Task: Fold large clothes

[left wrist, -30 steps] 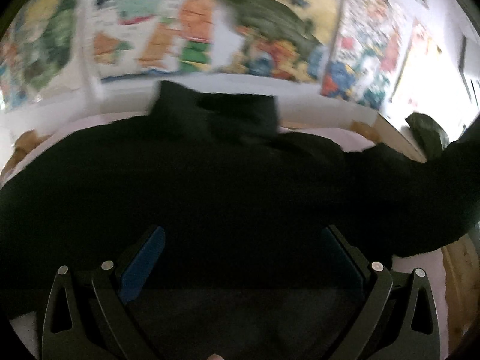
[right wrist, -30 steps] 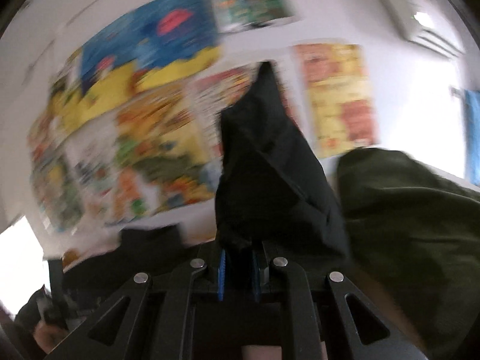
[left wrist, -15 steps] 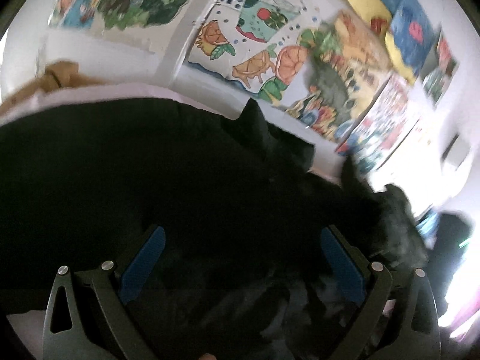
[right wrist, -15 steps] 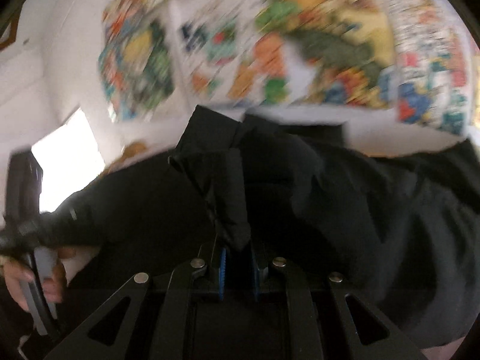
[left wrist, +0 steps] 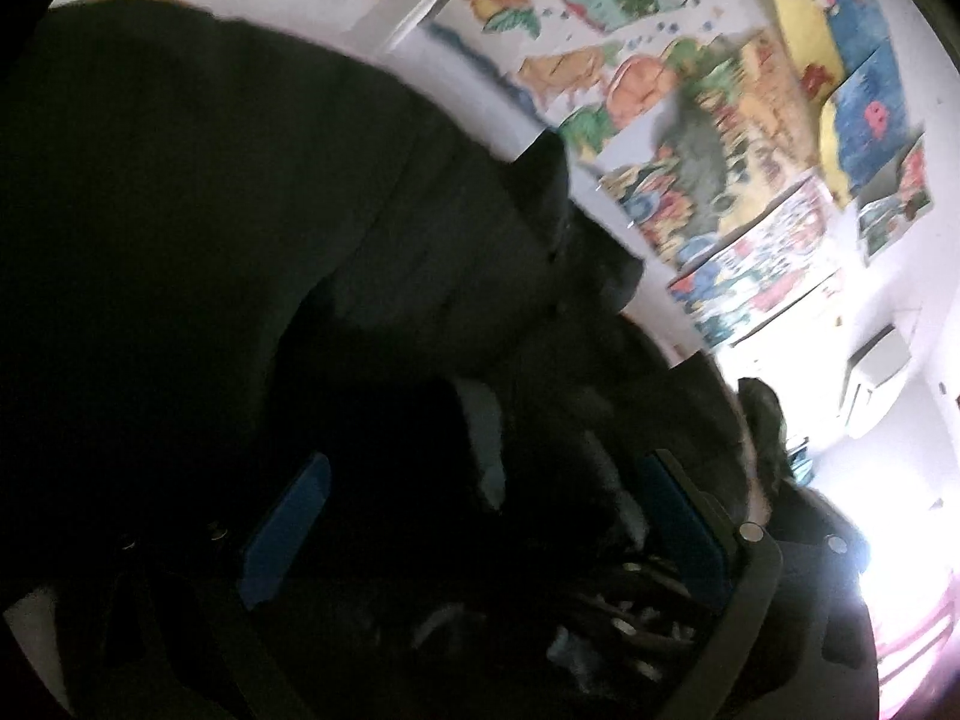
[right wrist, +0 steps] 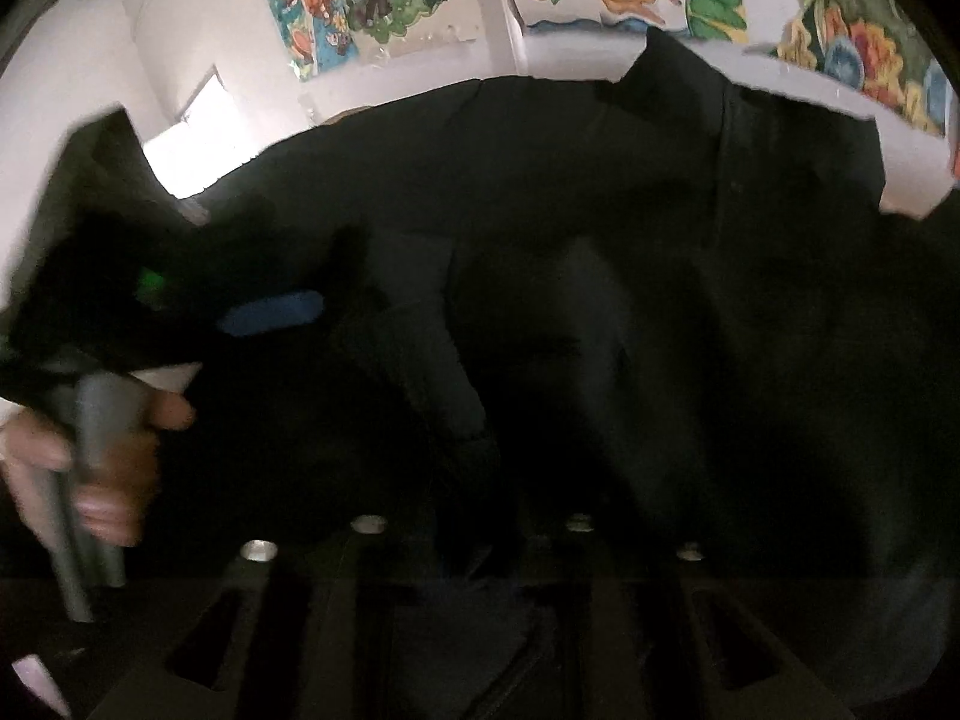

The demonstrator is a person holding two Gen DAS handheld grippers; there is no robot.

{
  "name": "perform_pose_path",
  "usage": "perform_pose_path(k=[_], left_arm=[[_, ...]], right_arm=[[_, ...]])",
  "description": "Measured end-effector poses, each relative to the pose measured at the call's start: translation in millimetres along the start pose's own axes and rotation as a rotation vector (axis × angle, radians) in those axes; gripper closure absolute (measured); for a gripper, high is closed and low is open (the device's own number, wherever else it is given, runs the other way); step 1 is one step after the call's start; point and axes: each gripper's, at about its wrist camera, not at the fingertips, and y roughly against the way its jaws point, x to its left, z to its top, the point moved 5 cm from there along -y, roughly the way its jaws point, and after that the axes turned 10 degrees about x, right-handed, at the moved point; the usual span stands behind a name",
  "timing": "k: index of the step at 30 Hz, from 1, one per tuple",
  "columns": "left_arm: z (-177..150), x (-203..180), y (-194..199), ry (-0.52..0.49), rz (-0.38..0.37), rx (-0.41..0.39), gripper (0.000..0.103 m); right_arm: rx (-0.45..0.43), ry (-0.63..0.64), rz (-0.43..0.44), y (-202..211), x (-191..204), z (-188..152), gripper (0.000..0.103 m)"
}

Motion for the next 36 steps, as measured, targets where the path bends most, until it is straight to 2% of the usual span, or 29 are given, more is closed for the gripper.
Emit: perform_pose_path(k=[2, 3, 4, 5, 6, 8, 11, 14, 17, 20, 24, 25, 27, 28, 30, 31, 32, 36], left_arm=[[-0.9, 2.1, -5.9, -0.002, 0.019, 0.008, 0.005], [-1.5, 2.8, -8.1, -0.004, 0.03, 0.009, 0.007], [-1.6, 3.3, -10.2, -0.005, 0.038, 0.01, 0.014], [-1.0, 3.0, -12.3, -0.007, 0.053, 0.012, 0.027], [-3.2, 4.5, -14.7, -0.011, 0.064, 0.017, 0.034], [-7.1, 3.9, -22.4, -0.03, 0.099, 0.042, 0.068], [-11.2, 2.1, -30.0, -0.053, 0.153, 0.05, 0.096], [-9.0, -9.6, -18.2, -0.101, 0.155, -0.032, 0.101], [-0.8, -24.6, 5.5, -0.176, 0.242, -0.167, 0.101], [7.3, -28.2, 29.1, -0.198, 0.303, -0.273, 0.101], [11.7, -27.0, 37.1, -0.244, 0.389, -0.324, 0.101], [11.1, -27.6, 34.0, -0.266, 0.417, -0.329, 0.101], [9.3, -26.8, 19.7, -0.314, 0.495, -0.315, 0.101], [8.6, -24.8, 13.1, -0.328, 0.522, -0.303, 0.101], [7.6, -17.5, -4.0, -0.345, 0.583, -0.269, 0.101], [6.6, -9.5, -12.7, -0.345, 0.612, -0.247, 0.101], [6.8, -4.5, -16.4, -0.339, 0.622, -0.232, 0.101], [9.9, 15.0, -32.1, -0.316, 0.655, -0.176, 0.101]], right_arm=[[0.013, 0.011, 0.033, 6.0, 3.2, -7.1, 0.038], [0.019, 0.027, 0.039, 9.3, 8.3, -11.7, 0.035], [0.028, 0.049, 0.031, 12.6, 14.6, -16.5, 0.031], [0.033, 0.062, 0.024, 15.2, 17.1, -19.2, 0.03], [0.035, 0.079, 0.013, 20.3, 20.5, -24.4, 0.03], [0.027, 0.089, -0.007, 34.0, 22.2, -33.1, 0.028], [0.001, 0.073, -0.023, 56.0, 14.4, -42.7, 0.028], [-0.067, 0.061, -0.085, 86.8, -0.4, -50.4, 0.028], [-0.18, 0.033, -0.158, 116.3, -15.0, -49.9, 0.028], [-0.296, -0.028, -0.242, 141.0, -39.6, -46.6, 0.028], [-0.368, -0.141, -0.378, 157.8, -86.0, -44.3, 0.028], [-0.37, -0.163, -0.404, 157.8, -97.5, -46.0, 0.029], [-0.344, -0.199, -0.44, 144.5, -126.9, -38.6, 0.036], [-0.315, -0.215, -0.458, 135.1, -138.0, -38.9, 0.047], [-0.248, -0.232, -0.492, 116.2, -154.6, -40.2, 0.057], [-0.205, -0.24, -0.509, 103.6, -163.1, -42.9, 0.066], [-0.179, -0.249, -0.515, 95.5, -171.2, -45.4, 0.071], [-0.109, -0.286, -0.472, 63.9, -191.3, -52.2, 0.071]])
